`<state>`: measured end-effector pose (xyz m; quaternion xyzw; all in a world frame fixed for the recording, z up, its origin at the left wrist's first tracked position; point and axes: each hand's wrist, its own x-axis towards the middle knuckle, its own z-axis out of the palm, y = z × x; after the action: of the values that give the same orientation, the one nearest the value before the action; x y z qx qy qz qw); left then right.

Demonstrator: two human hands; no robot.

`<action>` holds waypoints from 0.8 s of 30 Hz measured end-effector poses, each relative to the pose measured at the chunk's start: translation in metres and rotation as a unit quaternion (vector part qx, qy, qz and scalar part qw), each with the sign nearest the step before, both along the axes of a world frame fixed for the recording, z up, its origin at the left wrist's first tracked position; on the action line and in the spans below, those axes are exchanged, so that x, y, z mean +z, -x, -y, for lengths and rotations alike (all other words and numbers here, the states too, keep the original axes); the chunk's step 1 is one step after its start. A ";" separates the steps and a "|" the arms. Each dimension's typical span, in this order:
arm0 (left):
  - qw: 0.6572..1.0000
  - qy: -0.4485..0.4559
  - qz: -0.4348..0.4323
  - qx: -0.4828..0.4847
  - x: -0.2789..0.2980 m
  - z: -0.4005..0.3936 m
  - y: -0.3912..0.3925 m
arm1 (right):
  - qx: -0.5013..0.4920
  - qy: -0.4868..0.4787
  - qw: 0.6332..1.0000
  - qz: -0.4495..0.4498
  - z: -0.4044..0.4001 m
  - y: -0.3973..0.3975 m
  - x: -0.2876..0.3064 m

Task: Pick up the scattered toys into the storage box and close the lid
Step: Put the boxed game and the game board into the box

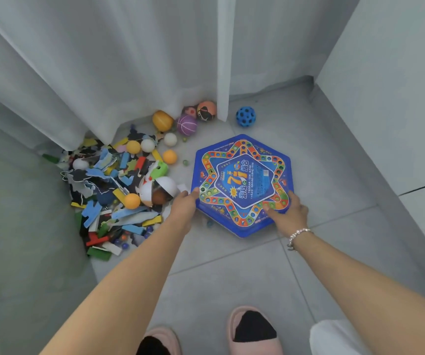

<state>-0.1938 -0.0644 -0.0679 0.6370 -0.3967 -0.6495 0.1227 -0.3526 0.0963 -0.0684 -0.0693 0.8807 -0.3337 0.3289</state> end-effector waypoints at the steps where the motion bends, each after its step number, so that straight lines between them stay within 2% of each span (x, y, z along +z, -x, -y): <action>1: 0.999 -0.011 -0.028 0.017 0.002 0.001 0.001 | -0.037 0.030 0.999 0.005 0.000 0.000 0.003; 5: 0.982 -0.072 -0.163 0.066 0.017 0.003 0.007 | -0.123 0.063 0.989 0.060 -0.005 0.005 0.003; 7: 0.975 -0.077 -0.200 0.060 0.020 0.007 0.002 | -0.147 0.135 0.972 0.123 -0.008 0.006 0.002; 9: 0.971 -0.065 -0.223 0.054 0.024 0.008 -0.004 | -0.208 0.231 0.924 0.223 -0.008 0.004 0.003; 11: 0.968 -0.059 -0.238 0.051 0.025 0.009 -0.010 | -0.235 0.292 0.882 0.287 -0.007 0.002 0.008; 14: 0.968 -0.057 -0.238 0.053 0.023 0.007 -0.017 | -0.225 0.316 0.866 0.316 -0.004 0.000 0.012; 17: 0.968 -0.048 -0.245 0.032 0.024 0.001 -0.022 | -0.257 0.347 0.845 0.315 0.001 0.002 0.014; 20: 0.987 -0.050 -0.153 0.002 0.021 -0.012 -0.024 | -0.303 0.386 0.818 0.301 0.006 0.010 0.017; 22: 0.993 0.054 -0.014 -0.108 0.007 -0.026 -0.025 | -0.327 0.400 0.807 0.286 0.008 0.015 0.021; 24: 0.952 0.181 0.068 -0.238 -0.009 -0.041 -0.027 | -0.336 0.403 0.810 0.261 0.008 0.019 0.024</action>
<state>-0.1672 -0.0232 -0.0765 0.5334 -0.6554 -0.5323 0.0506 -0.3716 0.0879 -0.0444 0.1949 0.5161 -0.7541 0.3565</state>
